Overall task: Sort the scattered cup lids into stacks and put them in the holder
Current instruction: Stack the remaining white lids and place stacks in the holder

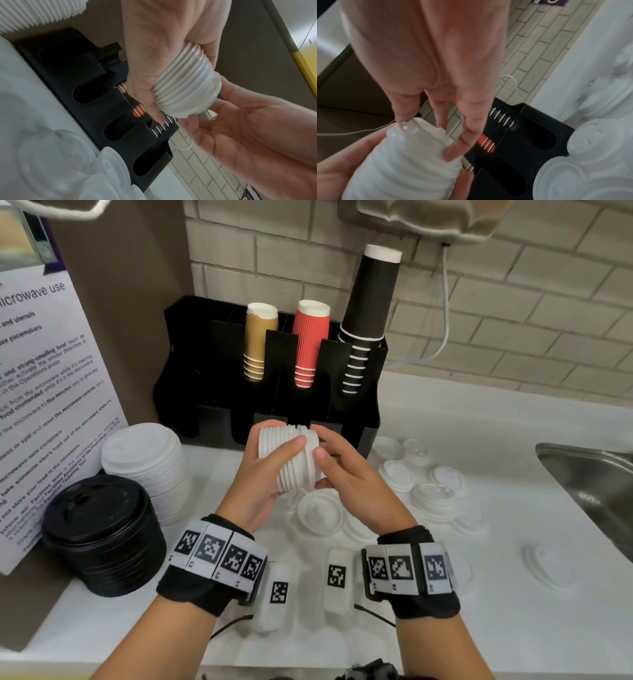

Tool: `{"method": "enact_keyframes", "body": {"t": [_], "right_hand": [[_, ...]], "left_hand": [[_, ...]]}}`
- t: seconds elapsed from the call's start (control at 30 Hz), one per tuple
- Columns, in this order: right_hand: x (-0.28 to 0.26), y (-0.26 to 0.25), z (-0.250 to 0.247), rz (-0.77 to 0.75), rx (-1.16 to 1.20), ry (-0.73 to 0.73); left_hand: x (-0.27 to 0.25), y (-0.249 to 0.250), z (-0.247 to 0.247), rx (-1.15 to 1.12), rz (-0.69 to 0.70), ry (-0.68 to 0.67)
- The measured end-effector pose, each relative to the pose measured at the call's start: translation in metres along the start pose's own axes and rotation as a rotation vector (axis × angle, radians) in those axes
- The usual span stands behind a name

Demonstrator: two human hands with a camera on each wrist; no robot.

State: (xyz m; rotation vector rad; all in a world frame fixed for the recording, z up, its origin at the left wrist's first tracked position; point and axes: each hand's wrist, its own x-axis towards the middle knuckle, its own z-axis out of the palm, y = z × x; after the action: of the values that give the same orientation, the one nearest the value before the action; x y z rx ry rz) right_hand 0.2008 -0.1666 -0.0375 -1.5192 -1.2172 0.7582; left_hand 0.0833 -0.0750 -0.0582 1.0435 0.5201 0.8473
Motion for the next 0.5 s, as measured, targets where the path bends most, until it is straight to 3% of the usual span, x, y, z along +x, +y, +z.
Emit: {"method": "enact_keyframes", "body": {"t": [0.27,0.5], "right_hand": [[-0.0040,-0.0001,-0.0085,0.002,0.104,-0.085],[-0.0034,0.0013,-0.0081,-0.048,0.109,-0.039]], "left_hand": [[0.0029,0.0018,-0.0097,0.055,-0.104,-0.122],[-0.0004,0.0025,-0.0029,0.016,-0.076,-0.067]]}}
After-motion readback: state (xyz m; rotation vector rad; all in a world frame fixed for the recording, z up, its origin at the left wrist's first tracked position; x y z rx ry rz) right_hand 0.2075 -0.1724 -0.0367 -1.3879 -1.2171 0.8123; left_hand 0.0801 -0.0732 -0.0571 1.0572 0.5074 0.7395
